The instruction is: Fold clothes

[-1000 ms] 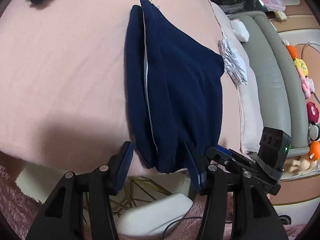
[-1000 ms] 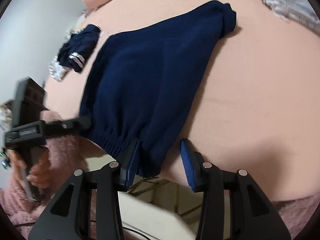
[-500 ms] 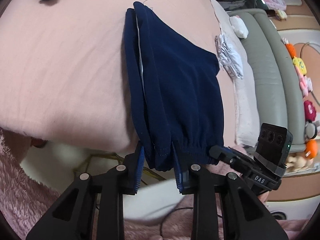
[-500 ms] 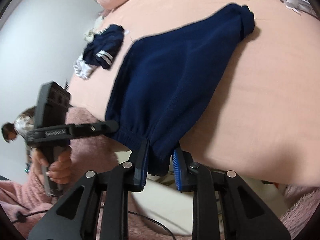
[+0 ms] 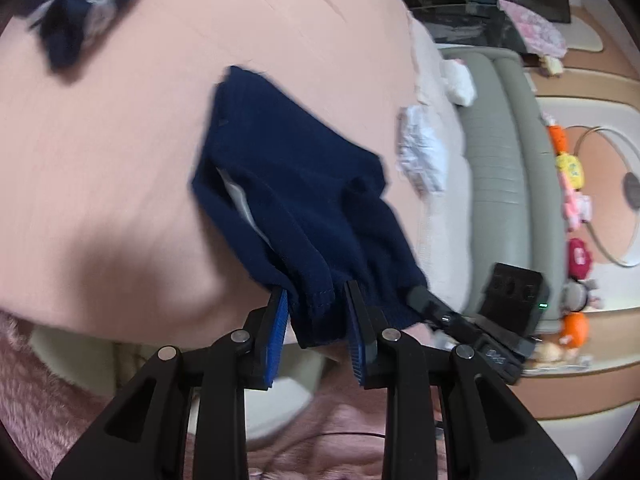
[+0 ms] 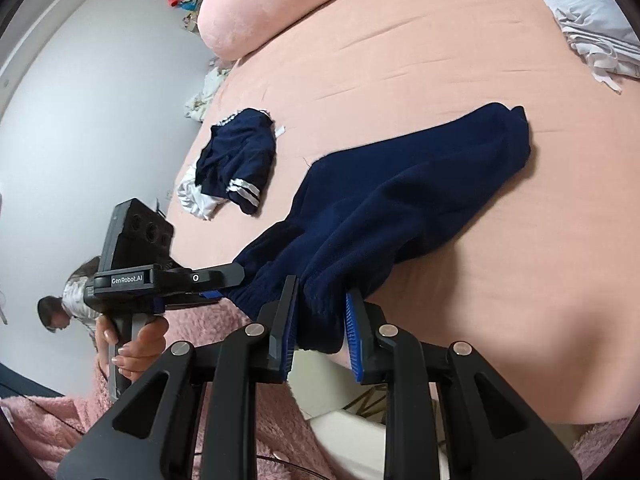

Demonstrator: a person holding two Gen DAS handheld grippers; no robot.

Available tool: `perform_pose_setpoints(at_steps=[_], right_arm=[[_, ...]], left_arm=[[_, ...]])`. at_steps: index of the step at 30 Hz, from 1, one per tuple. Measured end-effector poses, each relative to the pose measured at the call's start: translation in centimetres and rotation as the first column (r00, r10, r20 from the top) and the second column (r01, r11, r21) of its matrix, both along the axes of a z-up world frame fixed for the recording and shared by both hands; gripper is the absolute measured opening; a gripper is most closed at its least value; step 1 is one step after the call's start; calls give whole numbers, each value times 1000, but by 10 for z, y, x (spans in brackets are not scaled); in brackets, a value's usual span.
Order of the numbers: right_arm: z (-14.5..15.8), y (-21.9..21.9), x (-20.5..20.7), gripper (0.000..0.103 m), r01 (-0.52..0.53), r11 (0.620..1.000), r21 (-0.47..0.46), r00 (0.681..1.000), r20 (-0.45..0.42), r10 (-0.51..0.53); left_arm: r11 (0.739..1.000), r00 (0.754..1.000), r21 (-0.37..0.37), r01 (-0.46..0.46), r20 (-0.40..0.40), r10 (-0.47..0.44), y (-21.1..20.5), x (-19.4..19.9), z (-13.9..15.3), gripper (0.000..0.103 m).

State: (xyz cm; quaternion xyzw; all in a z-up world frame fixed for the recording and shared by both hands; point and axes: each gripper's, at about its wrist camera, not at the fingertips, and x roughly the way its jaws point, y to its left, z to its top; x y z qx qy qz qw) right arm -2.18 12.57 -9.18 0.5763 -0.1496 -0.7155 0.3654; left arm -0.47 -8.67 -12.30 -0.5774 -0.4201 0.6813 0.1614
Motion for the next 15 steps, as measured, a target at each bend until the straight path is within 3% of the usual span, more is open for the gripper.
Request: perform_pose_setpoints(at_steps=[3,5,7,8,10,12,13,14,15], right_arm=[[-26,2,19,23,-18,995,94,999,43,14],[-48,-2,32,25,-43,980,195,997,71,30],[-59,1,44,29,-71,963,262,996,69,54],[-53,3,49,30,-75,959,273,997,33,68],[-32,4,55,36,-79,944,320,990,-82,111],[-1,5,60,42,-62,915,399,952,-251,174],[11,4,62,51,-54,899,434,921,-326,213],[20,3,64,61,-48,881,471,878,-401,262],[28,3,66,63,-37,861,507,826,-470,312]], left_arm=[[1000,996,-7,16,84,-15,-1,21,-32,28],[999,990,34,-7,138,3,-3,30,-54,28],[998,990,64,-25,142,16,2,30,-58,31],[999,990,39,-20,138,14,1,31,-55,36],[997,997,-82,7,79,-1,6,29,-36,42],[975,999,-217,49,1,-50,17,20,-16,47],[960,997,-269,73,-18,-81,17,17,-8,51],[941,992,-321,105,-28,-120,15,14,-2,51],[915,986,-379,139,-36,-164,14,11,3,51]])
